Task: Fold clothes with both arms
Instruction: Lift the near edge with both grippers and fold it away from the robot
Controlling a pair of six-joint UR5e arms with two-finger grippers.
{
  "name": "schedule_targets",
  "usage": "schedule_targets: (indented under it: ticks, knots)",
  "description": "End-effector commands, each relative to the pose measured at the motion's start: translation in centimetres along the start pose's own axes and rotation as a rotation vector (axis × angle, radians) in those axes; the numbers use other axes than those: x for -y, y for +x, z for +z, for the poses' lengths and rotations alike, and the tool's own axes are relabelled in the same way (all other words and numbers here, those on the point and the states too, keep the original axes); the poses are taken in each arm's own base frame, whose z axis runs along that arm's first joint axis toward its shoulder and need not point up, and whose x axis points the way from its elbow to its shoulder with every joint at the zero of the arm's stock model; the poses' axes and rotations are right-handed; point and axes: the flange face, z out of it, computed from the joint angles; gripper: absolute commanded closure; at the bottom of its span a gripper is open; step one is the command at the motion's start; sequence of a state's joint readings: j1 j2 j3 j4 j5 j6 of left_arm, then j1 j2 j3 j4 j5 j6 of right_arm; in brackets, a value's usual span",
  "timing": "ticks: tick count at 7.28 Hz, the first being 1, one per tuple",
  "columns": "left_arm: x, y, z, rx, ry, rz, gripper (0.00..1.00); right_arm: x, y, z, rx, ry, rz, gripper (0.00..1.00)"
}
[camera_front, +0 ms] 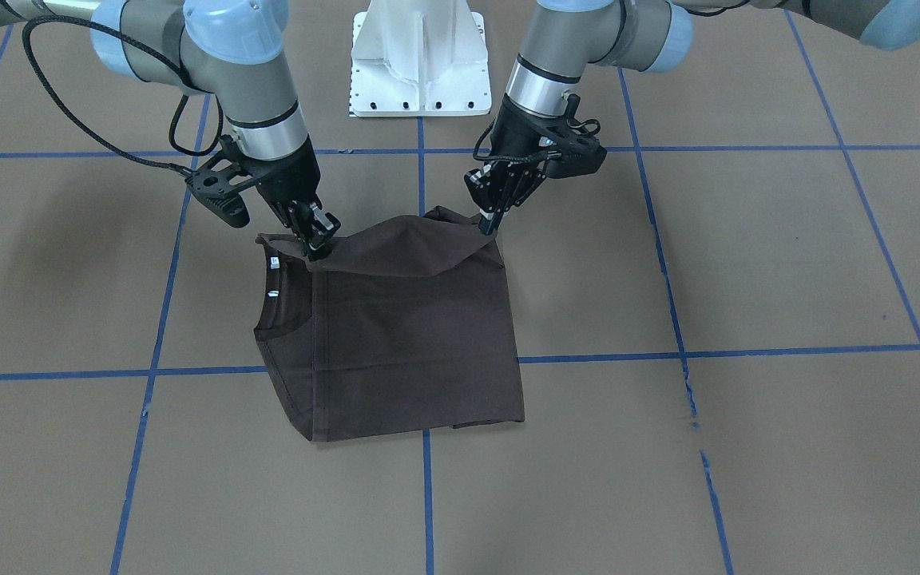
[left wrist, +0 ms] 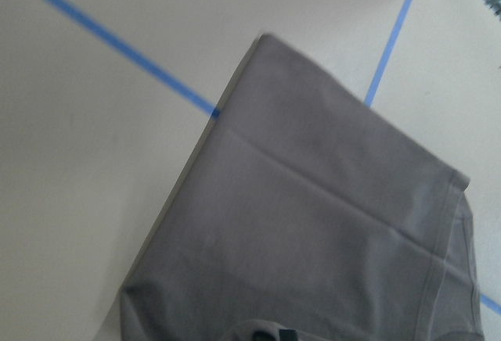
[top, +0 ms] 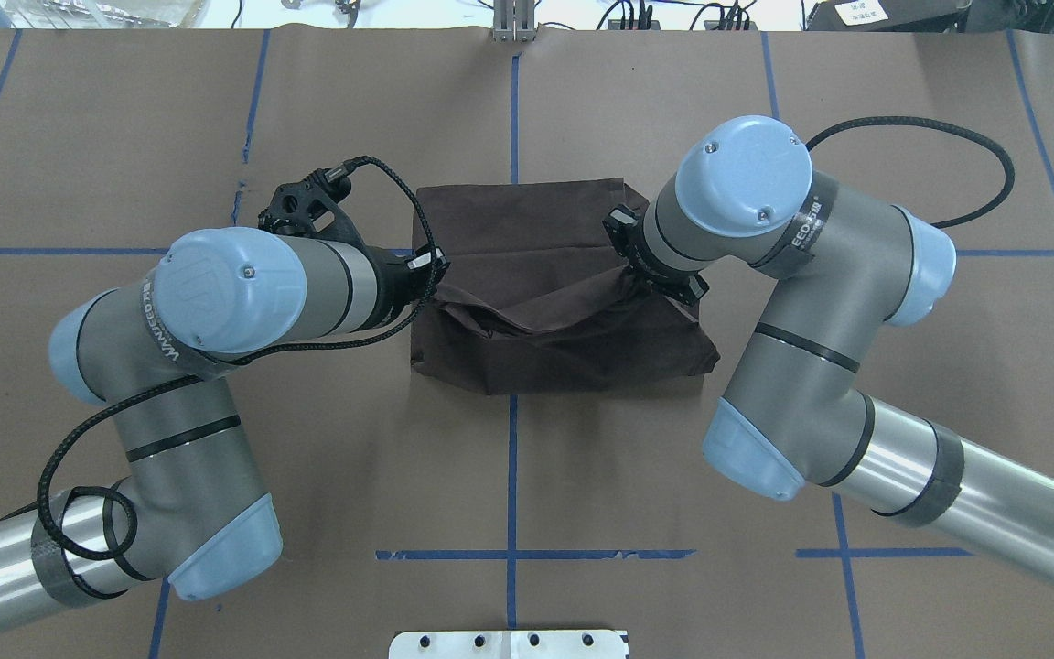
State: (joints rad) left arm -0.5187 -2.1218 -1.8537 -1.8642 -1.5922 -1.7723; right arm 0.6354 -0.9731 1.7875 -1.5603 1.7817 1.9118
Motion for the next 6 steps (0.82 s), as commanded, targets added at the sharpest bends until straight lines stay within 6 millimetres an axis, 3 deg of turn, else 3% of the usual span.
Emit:
schedule_targets:
  ticks: [1, 3, 5, 6]
  knots:
    - [1.1, 1.2, 2.1, -0.002, 0.026, 0.043, 1.0, 2.3, -1.8, -0.5, 0.002, 0.001, 0.0, 1.0]
    - [2.7, 1.7, 3.9, -0.019, 0.073, 0.085, 1.0, 3.5, -3.8, 0.0, -0.01, 0.007, 0.01, 1.0]
    - [5.4, 1.9, 4.2, -0.006, 0.124, 0.178, 1.0, 5.1, -5.2, 1.7, 0.001, 0.012, 0.01, 1.0]
    - [6.0, 1.4, 5.4, 0.018, 0.153, 0.197, 1.0, 6.1, -5.9, 2.7, 0.012, 0.001, 0.016, 1.0]
